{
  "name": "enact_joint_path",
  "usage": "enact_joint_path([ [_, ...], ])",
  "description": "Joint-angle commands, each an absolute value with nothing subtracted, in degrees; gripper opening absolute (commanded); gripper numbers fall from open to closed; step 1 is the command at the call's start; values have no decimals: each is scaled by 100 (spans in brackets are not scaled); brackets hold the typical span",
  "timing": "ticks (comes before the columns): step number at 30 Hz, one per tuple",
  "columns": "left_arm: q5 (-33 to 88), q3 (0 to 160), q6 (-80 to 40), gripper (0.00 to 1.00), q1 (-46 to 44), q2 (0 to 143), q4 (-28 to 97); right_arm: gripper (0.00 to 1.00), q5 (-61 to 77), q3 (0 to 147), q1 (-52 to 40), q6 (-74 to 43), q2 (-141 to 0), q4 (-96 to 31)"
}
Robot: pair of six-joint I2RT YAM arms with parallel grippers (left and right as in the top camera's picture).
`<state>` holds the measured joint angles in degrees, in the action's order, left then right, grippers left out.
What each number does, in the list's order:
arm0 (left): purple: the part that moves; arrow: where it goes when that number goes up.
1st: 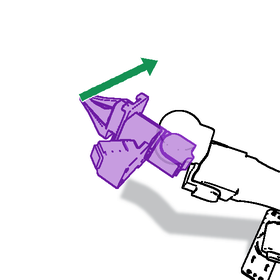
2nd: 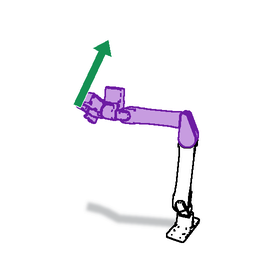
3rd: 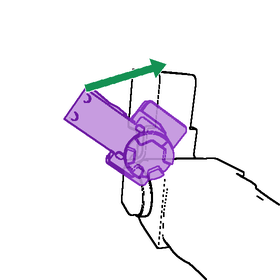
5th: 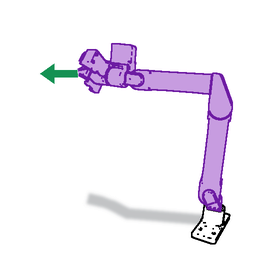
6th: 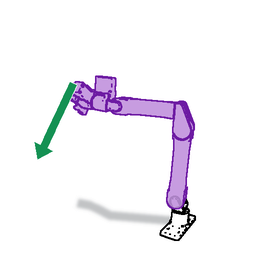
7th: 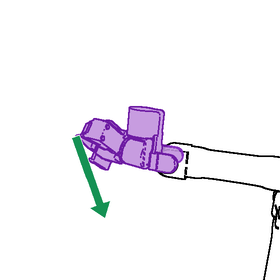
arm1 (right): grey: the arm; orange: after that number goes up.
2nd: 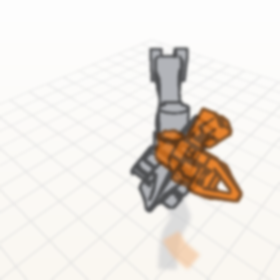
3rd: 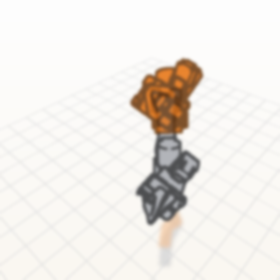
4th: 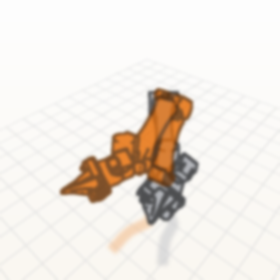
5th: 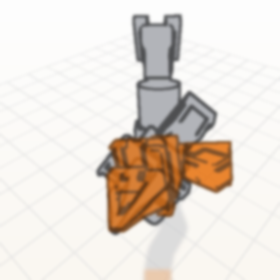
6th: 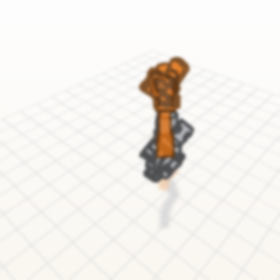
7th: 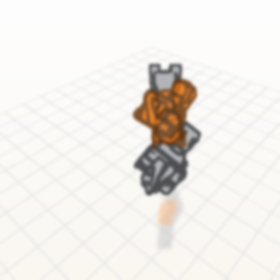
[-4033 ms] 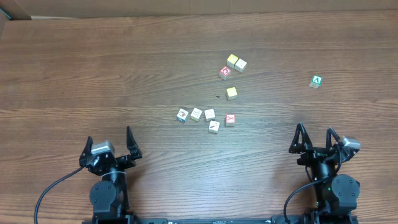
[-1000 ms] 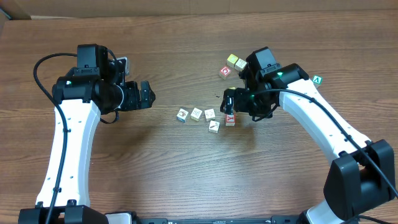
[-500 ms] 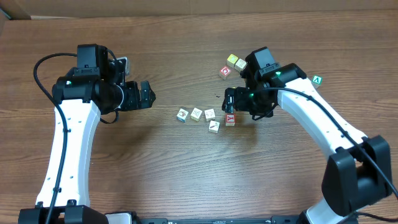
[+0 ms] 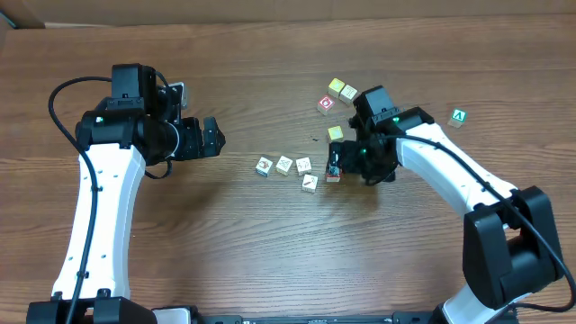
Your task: Flip 5 blocks
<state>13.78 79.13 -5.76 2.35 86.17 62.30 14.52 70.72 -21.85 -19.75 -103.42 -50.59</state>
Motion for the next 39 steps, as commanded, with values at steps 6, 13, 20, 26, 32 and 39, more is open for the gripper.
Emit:
enact_joint_path([
  [6, 1466, 8049, -532, 100, 255, 8663, 6182, 89, 1404, 6608, -2222, -2150, -10357, -4226],
  [13, 1466, 8047, -534, 100, 255, 8663, 6106, 85, 1411, 6486, -2484, -2300, -10455, -3649],
  [20, 1466, 8047, -532, 100, 255, 8663, 6110, 70, 1116, 6486, -2543, -2884, -10696, -3605],
  [26, 1466, 8047, -532, 100, 255, 8663, 6110, 60, 985, 6486, -2545, -3074, -10707, -3601],
  [32, 1468, 8047, -532, 100, 255, 8663, 6128, 38, 945, 6486, -2545, -3179, -10709, -3555],
  [39, 1468, 8047, -534, 100, 255, 8663, 6128, 26, 980, 6501, -2545, -3175, -10707, -3610],
])
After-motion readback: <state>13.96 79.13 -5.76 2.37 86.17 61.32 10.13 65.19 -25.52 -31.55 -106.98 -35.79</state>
